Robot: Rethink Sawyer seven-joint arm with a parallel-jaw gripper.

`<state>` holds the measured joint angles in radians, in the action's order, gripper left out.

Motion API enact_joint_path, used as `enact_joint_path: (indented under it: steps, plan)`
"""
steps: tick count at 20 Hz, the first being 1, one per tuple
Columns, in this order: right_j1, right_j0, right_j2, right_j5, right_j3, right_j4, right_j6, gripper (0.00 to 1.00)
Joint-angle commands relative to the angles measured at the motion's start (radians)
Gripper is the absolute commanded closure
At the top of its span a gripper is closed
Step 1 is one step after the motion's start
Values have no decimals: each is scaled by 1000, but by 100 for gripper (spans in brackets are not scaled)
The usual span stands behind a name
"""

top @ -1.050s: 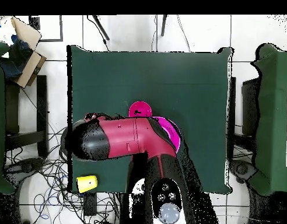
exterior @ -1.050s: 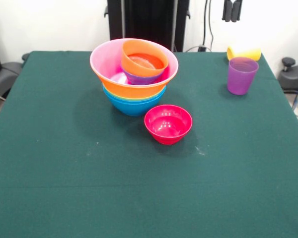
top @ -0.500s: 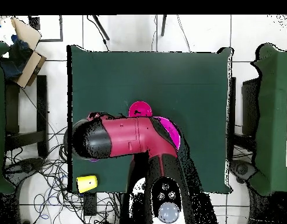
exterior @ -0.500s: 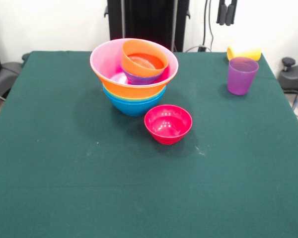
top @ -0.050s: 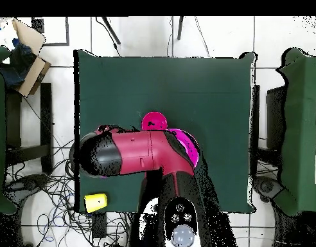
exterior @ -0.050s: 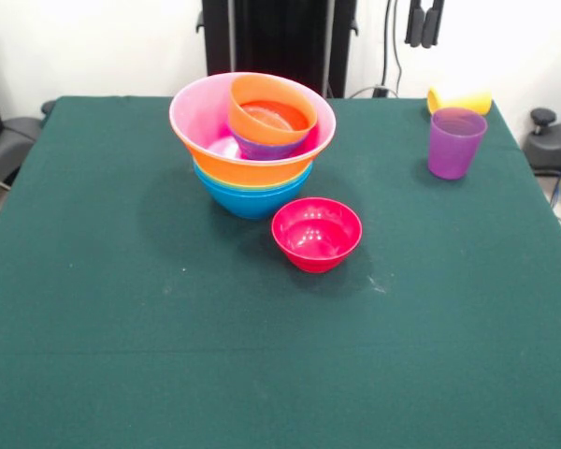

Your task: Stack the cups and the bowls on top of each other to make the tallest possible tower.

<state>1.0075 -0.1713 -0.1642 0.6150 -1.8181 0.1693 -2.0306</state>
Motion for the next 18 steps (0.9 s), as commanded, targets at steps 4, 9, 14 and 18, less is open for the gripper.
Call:
enact_joint_path:
  steps: [4, 9, 14, 18]
  plan:
    - [-10, 26, 17, 61, -10, -14, -107, 100]
    - [-9, 21, 16, 66, -6, -25, -89, 100]
    - [-44, 0, -4, 16, -11, -36, -75, 100]
    - [-57, -12, -9, 3, -7, -34, -61, 100]
